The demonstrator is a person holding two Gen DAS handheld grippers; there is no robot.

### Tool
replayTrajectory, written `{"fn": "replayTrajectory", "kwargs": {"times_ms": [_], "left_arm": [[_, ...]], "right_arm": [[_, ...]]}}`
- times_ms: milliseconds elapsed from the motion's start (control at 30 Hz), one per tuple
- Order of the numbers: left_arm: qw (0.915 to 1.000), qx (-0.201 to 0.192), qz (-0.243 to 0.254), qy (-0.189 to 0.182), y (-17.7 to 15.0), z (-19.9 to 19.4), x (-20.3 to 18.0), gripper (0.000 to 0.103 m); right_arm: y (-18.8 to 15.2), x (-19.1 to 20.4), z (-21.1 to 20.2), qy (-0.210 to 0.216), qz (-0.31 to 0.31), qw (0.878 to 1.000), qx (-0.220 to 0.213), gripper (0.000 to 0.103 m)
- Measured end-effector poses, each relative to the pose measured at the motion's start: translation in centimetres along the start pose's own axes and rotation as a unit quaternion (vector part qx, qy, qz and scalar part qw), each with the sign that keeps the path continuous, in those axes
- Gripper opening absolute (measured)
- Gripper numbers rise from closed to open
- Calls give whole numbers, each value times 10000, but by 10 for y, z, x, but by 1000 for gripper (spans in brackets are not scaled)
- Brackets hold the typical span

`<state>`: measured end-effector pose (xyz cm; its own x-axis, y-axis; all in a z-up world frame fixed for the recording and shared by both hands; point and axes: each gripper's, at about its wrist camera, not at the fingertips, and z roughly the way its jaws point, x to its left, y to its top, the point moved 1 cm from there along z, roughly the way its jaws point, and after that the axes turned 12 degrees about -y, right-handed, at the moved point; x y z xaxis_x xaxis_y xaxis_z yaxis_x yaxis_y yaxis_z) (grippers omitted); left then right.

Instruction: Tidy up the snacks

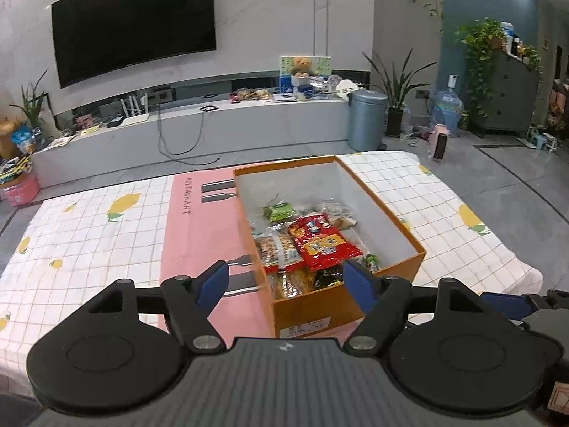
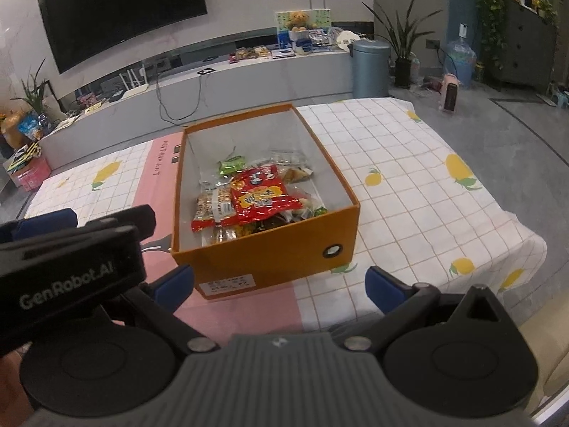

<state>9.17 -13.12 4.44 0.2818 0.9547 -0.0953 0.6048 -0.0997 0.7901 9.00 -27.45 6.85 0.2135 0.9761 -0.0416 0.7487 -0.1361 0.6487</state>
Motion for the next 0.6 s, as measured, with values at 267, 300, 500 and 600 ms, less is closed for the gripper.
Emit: {"fn": "replayTrajectory", "kwargs": {"times_ms": [267, 300, 500, 600], "left_arm": [[9997, 128, -206, 55, -5, 2, 10, 87], [9997, 132, -211, 51, -5, 2, 10, 86], [9991, 213, -360, -54, -7, 2, 14, 86], [9988, 298, -383, -38, -7, 4, 16, 86]], "right_arm": [[-2, 9, 1, -120, -200, 9997, -59, 100], [-2, 10, 1, -134, -217, 9997, -62, 100], [-3, 15, -2, -265, -306, 9990, -163, 100], [-4, 17, -1, -351, -379, 9985, -167, 100]]}}
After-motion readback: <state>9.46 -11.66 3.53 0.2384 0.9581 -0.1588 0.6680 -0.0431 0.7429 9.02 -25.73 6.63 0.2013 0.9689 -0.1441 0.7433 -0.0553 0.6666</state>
